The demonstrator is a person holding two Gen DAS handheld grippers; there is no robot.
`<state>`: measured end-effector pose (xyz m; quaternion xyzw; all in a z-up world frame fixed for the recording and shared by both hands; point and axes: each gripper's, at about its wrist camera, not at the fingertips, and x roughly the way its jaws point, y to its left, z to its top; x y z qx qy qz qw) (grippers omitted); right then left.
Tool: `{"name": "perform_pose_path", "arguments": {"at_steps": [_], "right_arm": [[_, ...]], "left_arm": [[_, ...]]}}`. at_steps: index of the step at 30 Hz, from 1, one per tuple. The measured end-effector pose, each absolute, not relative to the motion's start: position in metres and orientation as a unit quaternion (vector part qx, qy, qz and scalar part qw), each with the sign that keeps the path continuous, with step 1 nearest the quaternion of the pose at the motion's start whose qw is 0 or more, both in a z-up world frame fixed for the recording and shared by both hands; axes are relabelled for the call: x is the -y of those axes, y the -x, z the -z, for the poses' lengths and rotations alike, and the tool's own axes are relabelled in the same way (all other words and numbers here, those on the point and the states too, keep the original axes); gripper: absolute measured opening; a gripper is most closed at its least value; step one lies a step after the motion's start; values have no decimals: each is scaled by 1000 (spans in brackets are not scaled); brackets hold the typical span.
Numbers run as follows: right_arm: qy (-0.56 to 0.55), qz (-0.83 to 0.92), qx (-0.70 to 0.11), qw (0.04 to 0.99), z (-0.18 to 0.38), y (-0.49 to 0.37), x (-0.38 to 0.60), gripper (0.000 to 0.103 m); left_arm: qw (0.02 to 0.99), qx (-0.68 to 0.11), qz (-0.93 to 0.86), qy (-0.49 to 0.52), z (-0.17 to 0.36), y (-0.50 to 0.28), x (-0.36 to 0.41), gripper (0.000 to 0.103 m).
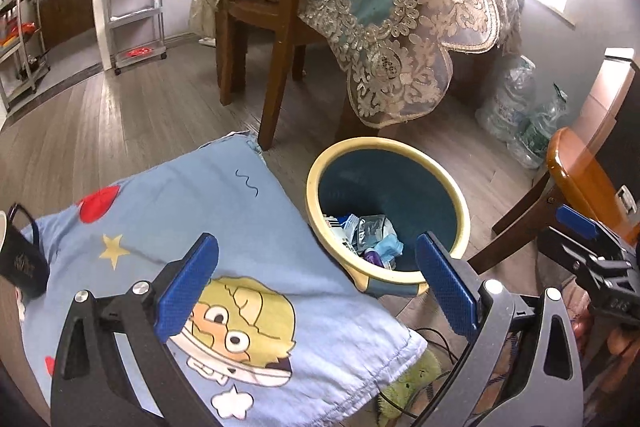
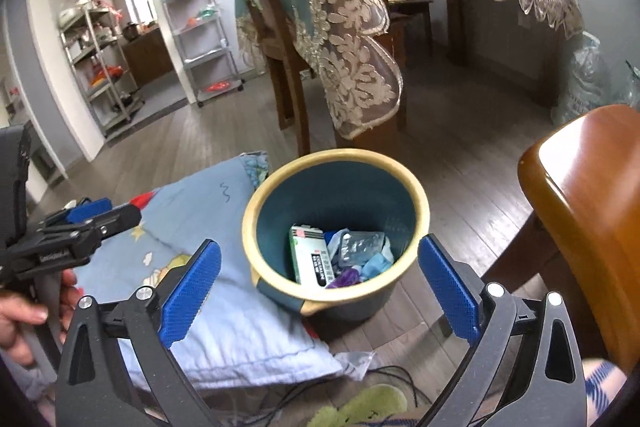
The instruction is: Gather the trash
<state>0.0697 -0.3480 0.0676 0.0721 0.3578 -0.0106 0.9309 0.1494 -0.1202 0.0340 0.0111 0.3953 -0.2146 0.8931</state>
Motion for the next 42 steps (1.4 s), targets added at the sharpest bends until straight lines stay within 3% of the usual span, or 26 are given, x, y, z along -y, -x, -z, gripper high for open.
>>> {"name": "perform_pose_path", "arguments": {"at_steps": [14,42], "right_arm": [[-60,17,-336,940,-70,-27,335,98],[-63,7,-339,939,-64,-29,333,98]], "left_arm": [[900,-366,232,-53,-44,-97,125,97],[908,-351,215,-74,-44,-92,136,97]]}}
